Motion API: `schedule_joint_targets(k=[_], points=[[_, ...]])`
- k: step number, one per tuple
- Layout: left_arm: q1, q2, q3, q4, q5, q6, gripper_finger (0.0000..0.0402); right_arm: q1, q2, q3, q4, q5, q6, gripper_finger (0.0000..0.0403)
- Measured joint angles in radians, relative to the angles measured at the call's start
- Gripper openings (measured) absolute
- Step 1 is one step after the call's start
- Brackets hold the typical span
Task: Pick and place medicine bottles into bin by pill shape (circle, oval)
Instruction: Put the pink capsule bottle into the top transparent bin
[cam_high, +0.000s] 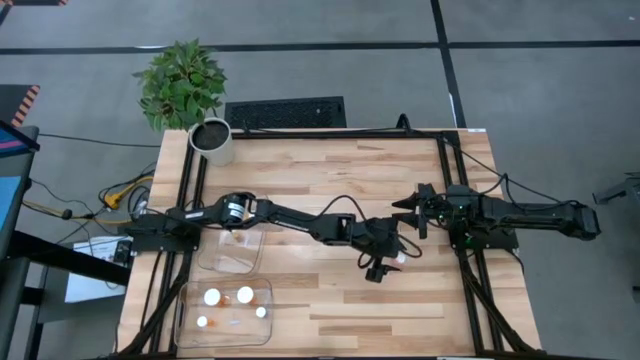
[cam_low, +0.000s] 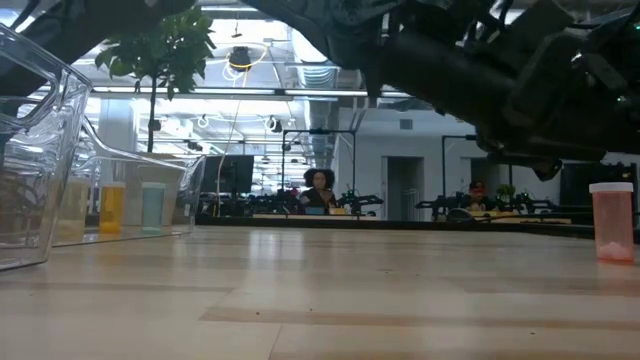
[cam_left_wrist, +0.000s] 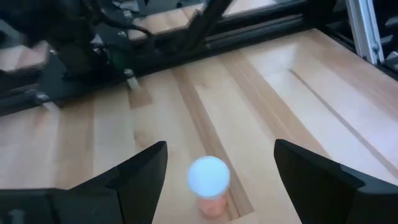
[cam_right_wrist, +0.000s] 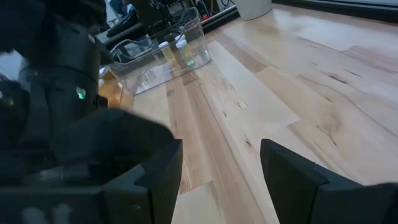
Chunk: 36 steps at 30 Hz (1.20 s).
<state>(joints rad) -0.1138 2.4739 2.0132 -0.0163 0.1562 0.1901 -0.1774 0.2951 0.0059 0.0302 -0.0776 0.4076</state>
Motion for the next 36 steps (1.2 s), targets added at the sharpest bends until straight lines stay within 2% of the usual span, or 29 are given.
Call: schedule_joint_targets(k=[36], points=[[0.01, 0.034, 0.003, -0.012, -0.005, -0.012, 0.0288, 0.0, 0.0, 0.0, -0.007, 0.0, 0.001, 0.0225]])
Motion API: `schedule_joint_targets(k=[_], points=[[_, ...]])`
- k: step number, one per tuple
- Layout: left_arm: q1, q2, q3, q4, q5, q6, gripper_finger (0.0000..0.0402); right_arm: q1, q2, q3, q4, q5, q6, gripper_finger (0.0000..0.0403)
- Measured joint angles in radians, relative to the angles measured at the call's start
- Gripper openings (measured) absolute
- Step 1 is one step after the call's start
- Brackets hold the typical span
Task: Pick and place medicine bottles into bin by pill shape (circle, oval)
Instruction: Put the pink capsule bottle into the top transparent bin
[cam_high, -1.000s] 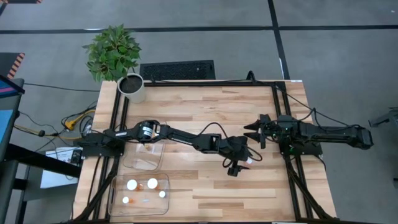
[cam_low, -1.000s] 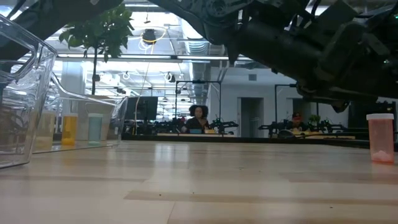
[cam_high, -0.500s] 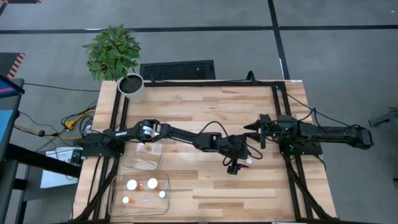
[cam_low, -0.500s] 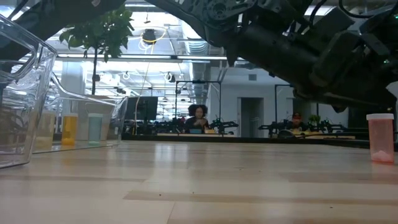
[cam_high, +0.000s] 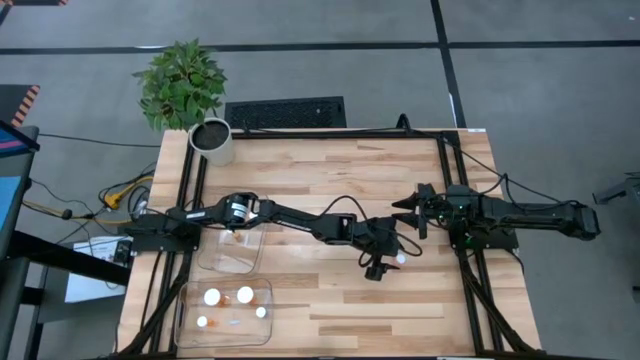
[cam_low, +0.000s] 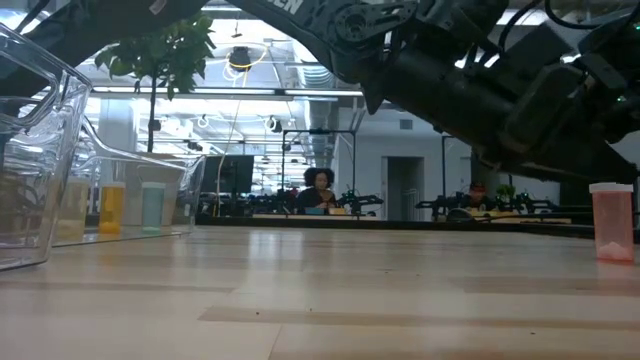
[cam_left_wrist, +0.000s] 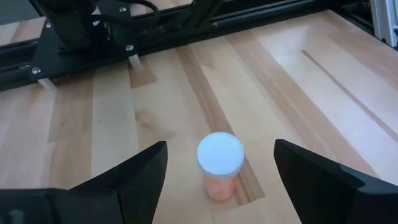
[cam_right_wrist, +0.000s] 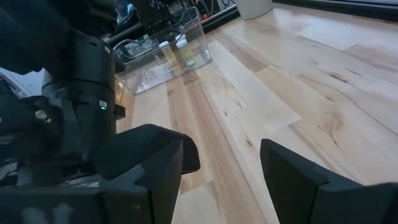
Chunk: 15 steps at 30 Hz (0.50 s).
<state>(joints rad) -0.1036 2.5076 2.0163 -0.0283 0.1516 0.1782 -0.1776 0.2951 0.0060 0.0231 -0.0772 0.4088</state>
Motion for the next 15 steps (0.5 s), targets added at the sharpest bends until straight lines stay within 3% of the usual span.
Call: schedule_joint_targets(k=[10, 15], points=[[0.0, 0.0, 0.0, 0.001, 0.027, 0.001, 0.0233, 0.0, 0.0, 0.0, 0.0, 0.0, -0.001, 0.0225], [0.0, 0.0, 0.0, 0.001, 0.019, -0.007, 0.023, 0.0, 0.0, 0.0, 0.0, 0.0, -0.001, 0.0225]])
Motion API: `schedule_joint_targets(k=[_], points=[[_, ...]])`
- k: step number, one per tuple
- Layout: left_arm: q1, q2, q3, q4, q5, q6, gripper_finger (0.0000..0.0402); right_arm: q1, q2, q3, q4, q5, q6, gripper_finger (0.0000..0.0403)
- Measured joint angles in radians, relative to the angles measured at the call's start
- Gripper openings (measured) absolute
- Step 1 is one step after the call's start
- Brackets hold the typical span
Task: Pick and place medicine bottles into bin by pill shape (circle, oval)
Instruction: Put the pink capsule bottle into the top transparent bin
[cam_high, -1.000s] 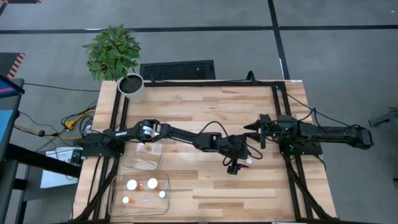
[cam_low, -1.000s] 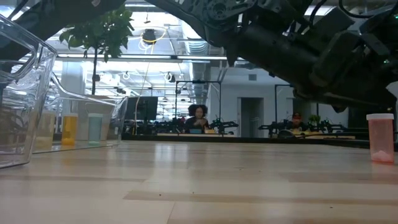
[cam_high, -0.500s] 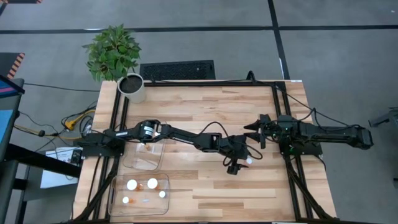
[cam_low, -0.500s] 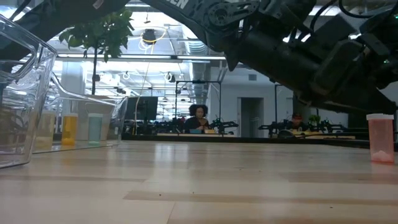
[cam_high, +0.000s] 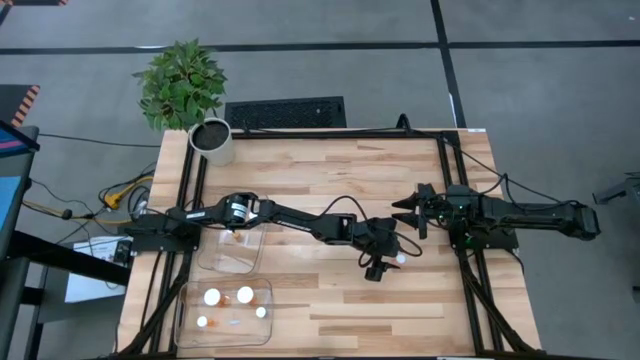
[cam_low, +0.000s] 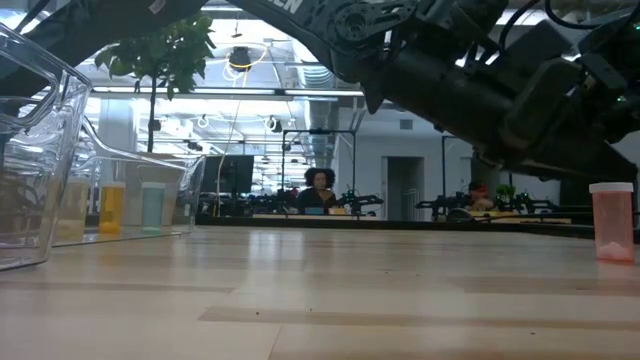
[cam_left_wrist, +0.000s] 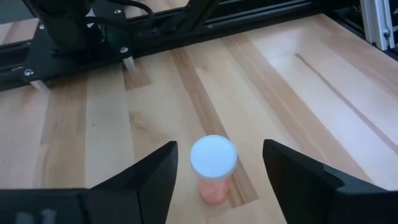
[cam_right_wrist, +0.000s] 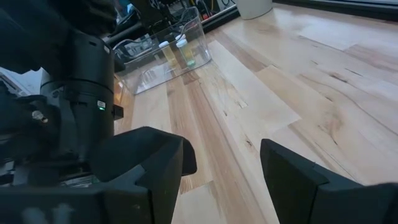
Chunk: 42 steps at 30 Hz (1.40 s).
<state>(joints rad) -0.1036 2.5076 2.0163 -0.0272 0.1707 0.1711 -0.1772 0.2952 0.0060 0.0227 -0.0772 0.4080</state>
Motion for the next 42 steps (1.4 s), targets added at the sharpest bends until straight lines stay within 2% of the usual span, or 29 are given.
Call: schedule_joint_targets(k=[8, 31, 34, 37, 42], points=[[0.001, 0.0, 0.0, 0.023, -0.018, 0.008, 0.0255, 0.0, 0.0, 0.0, 0.0, 0.0, 0.0, 0.0225], [0.001, 0.021, 0.016, 0.06, -0.011, 0.025, 0.0256, 0.0, 0.0, 0.0, 0.0, 0.0, 0.0, 0.0225], [-0.003, 0.071, 0.088, 0.009, 0.004, 0.023, 0.0256, 0.0, 0.0, 0.0, 0.003, 0.0, 0.0, 0.0225], [-0.008, 0.082, 0.159, -0.146, -0.033, 0.052, 0.0256, 0.0, -0.001, 0.0, 0.002, 0.0, -0.002, 0.0225], [-0.004, 0.08, 0.22, -0.197, -0.045, 0.054, 0.0256, 0.0, -0.001, 0.0, 0.005, 0.0, -0.024, 0.0225]])
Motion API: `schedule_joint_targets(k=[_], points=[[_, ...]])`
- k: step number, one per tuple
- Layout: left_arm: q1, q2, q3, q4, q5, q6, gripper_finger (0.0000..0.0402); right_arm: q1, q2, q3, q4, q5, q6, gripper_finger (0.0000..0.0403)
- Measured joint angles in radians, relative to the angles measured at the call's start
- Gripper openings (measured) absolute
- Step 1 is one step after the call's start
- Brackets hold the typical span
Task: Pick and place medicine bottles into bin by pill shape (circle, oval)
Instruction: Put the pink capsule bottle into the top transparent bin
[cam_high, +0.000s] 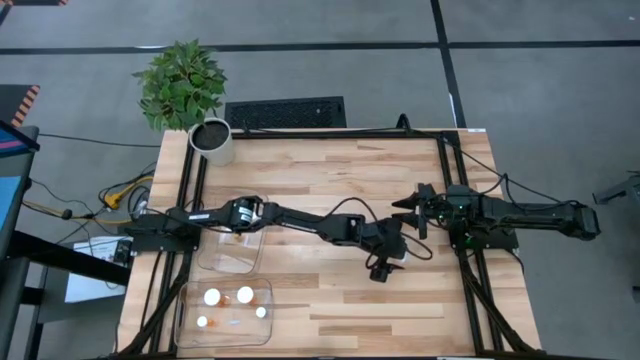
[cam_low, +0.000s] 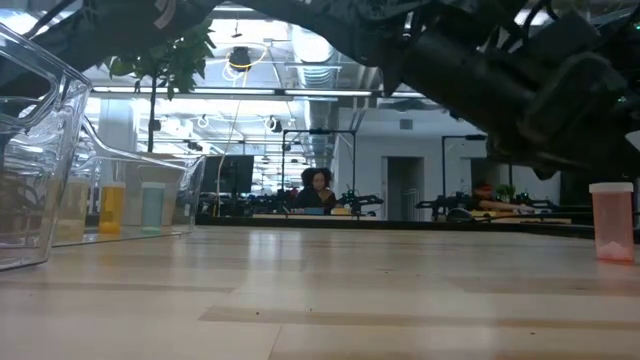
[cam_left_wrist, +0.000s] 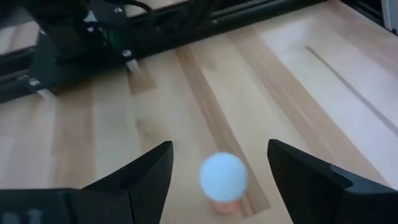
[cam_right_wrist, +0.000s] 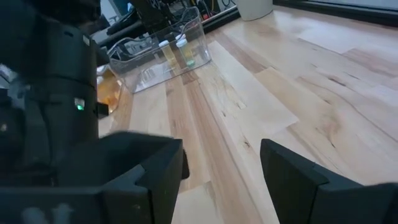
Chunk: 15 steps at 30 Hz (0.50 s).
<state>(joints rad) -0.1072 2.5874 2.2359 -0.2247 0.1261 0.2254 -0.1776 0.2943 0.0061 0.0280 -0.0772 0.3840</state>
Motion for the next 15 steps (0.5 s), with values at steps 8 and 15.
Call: schedule_joint_targets(k=[8, 15], points=[[0.004, -0.001, 0.007, -0.06, 0.025, 0.016, 0.0227, 0.0, 0.0, 0.0, 0.0, 0.0, -0.008, 0.0225], [0.006, -0.001, 0.007, -0.042, 0.022, 0.03, 0.0218, 0.0, 0.0, 0.0, 0.0, 0.001, -0.026, 0.0225]])
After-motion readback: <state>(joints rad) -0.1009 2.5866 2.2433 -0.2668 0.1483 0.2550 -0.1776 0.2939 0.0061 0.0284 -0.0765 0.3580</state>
